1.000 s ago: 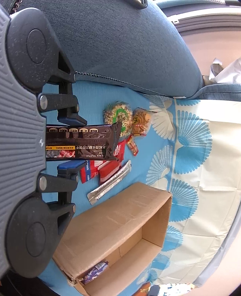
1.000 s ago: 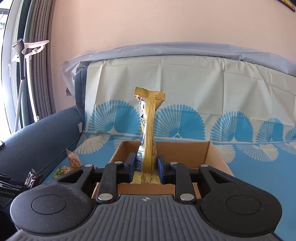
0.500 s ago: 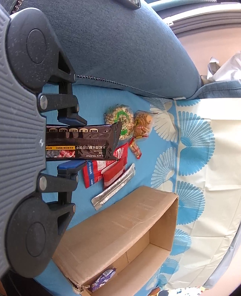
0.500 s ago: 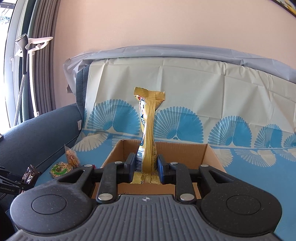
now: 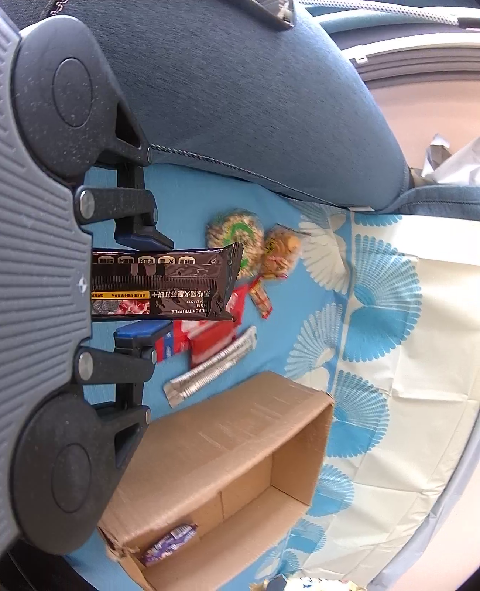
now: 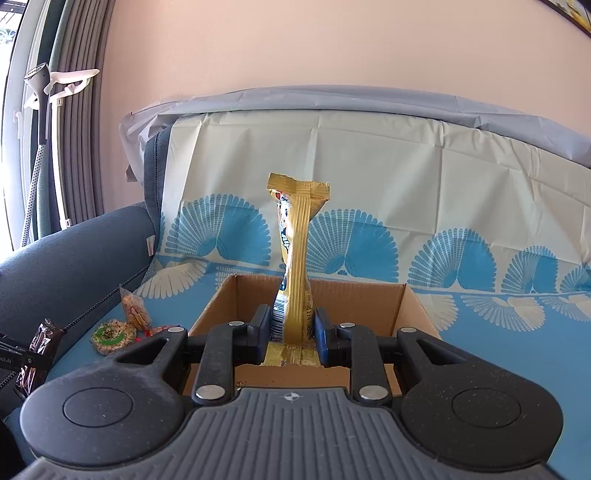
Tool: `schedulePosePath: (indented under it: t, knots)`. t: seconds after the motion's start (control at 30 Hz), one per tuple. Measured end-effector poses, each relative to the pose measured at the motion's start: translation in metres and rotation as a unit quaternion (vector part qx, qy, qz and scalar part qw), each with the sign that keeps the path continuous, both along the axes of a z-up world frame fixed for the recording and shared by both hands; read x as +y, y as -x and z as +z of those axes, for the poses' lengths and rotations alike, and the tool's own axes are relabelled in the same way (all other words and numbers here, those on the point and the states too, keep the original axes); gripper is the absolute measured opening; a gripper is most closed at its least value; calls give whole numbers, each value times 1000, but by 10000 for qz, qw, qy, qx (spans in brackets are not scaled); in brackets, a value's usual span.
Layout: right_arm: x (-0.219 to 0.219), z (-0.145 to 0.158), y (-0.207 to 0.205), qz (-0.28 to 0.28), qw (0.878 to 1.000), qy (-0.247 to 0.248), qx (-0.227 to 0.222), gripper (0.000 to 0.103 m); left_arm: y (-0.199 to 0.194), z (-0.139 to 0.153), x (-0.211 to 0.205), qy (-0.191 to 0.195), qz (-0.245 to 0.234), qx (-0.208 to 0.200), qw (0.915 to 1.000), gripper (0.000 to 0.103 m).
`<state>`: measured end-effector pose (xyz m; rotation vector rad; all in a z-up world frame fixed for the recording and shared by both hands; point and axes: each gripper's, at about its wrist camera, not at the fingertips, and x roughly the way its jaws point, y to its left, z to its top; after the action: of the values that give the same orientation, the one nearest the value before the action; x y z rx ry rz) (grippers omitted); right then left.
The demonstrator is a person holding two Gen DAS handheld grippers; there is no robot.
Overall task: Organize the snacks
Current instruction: 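Carry the yellow bar over the box with the right tool while the left tool holds the chocolate bar, then open the right tool to drop the yellow bar while the left tool drops the chocolate bar into the box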
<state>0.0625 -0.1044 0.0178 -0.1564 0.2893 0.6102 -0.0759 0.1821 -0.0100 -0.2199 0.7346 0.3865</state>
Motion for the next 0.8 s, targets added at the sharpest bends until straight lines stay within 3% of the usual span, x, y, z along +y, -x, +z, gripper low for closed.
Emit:
schedulePosePath:
  t: [0.43, 0.8]
  knots:
    - [-4, -2, -11, -203, 9996, -102, 156, 26, -52, 43, -65, -181, -689, -501, 9962, 43]
    - [-18, -5, -27, -475, 9975, -321, 408, 26, -118, 82, -138, -35, -1354, -1057, 9851, 43]
